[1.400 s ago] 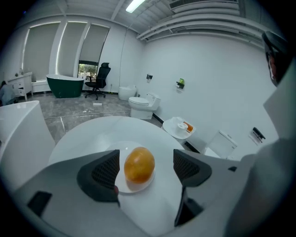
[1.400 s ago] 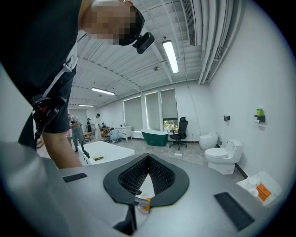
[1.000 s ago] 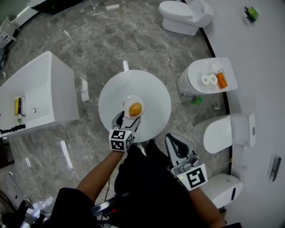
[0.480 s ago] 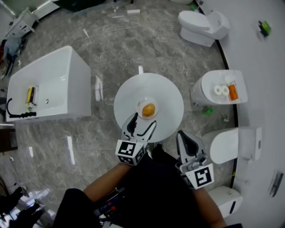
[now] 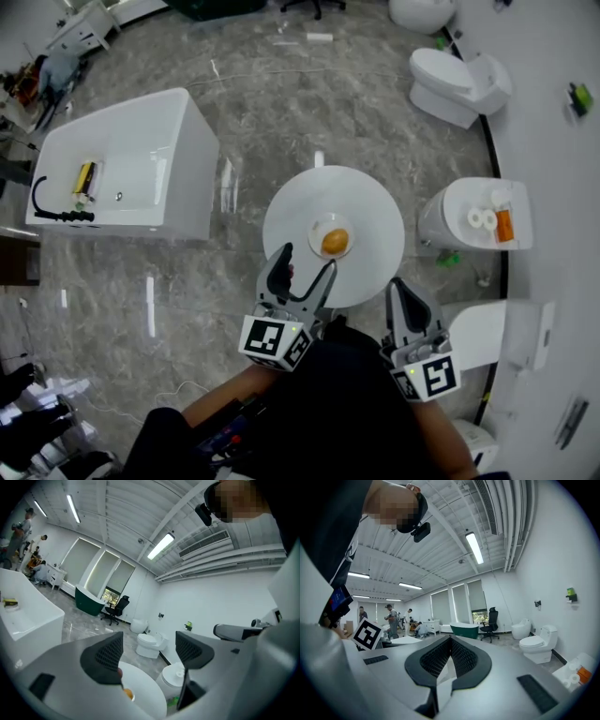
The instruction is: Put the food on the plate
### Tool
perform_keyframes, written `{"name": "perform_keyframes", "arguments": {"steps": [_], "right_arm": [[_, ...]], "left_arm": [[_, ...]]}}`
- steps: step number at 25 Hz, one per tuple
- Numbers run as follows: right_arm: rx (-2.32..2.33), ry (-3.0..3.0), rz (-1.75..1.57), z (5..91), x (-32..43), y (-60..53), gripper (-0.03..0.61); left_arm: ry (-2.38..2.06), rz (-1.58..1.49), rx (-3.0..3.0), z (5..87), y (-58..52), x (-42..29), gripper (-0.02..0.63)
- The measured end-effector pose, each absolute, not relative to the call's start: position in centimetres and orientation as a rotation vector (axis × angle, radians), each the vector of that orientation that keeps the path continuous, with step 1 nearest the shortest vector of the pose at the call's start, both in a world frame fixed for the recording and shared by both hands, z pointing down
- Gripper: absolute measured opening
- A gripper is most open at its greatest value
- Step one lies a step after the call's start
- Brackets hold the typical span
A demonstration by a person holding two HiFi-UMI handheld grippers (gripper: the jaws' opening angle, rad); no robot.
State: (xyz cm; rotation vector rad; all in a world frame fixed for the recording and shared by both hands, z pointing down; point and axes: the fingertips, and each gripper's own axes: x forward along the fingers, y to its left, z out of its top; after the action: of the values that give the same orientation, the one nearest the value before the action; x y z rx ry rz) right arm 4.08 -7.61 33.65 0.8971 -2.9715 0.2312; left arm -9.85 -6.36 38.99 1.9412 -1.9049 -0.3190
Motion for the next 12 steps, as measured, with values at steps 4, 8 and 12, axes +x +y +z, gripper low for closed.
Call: {"name": "perform_keyframes", "arguments": {"steps": [4,8,12], "right_arm": [[0.893,-2.979,0.251,32.7,3.5,-7.8,0.006],[0.882,-3.004,0.206,31.3,2.7,-7.8,0.006],[0.853,-3.023,0.189,31.1,1.7,-7.0,0.006]], "left_arm": [[-1.964,-0.362,1.961,36.1,-5.4,-10.4,0.35],[-1.955,-0.38,1.986,34.3,-4.7,-10.2,0.331],[-1.948,-0.38,1.977,33.8,-3.9,-10.1,0.301]]}}
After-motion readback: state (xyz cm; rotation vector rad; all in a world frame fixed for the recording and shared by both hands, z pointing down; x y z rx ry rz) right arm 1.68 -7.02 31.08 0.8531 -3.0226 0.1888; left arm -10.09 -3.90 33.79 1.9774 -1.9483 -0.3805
